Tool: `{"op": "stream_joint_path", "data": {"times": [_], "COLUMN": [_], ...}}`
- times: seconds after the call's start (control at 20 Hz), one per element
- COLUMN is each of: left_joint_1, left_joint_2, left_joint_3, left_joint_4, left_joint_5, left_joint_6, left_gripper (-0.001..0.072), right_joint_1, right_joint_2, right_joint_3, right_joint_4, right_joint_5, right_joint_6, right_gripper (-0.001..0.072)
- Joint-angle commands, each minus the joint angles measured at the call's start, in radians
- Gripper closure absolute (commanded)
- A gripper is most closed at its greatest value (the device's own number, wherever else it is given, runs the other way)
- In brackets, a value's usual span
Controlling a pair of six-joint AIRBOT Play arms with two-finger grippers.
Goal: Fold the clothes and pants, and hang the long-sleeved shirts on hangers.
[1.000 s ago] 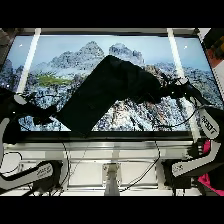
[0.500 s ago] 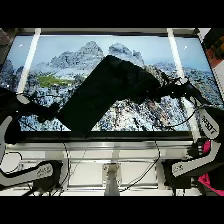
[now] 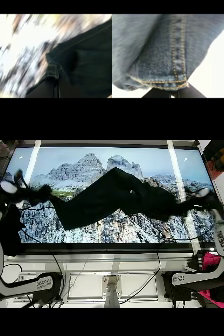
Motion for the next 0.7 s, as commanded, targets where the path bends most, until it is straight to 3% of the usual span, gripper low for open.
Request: {"op": "stream_joint_path", "data": {"times": [0.0,0.25,0.5,0.55,0.65], "left_joint_1": [-0.051,-0.078,-0.1,-0.104,-0.114], "left_joint_2": [-0.093,-0.239,-0.313,-0.32,-0.336], "left_joint_3": [0.2,0.257,0.257,0.257,0.257], "left_joint_4": [-0.006,-0.008,-0.089,-0.089,-0.072], "left_joint_5": [0.029,0.112,0.266,0.276,0.274], "left_joint_6": [-0.001,-0.001,0.0,0.0,0.0], "left_gripper": [0.07,0.07,0.0689,0.063,0.0279], "right_joint_1": [-0.2,-0.386,-0.364,-0.349,-0.321], "right_joint_2": [0.051,0.051,0.042,0.037,0.034], "right_joint_3": [0.095,0.343,0.372,0.372,0.372], "right_joint_4": [-0.172,-0.168,-0.166,-0.166,-0.168], "right_joint_5": [0.045,-0.047,-0.071,-0.067,-0.072], "right_joint_6": [0.064,0.162,0.164,0.164,0.164], "right_gripper": [0.0679,0.0678,0.0676,0.0676,0.0676]}}
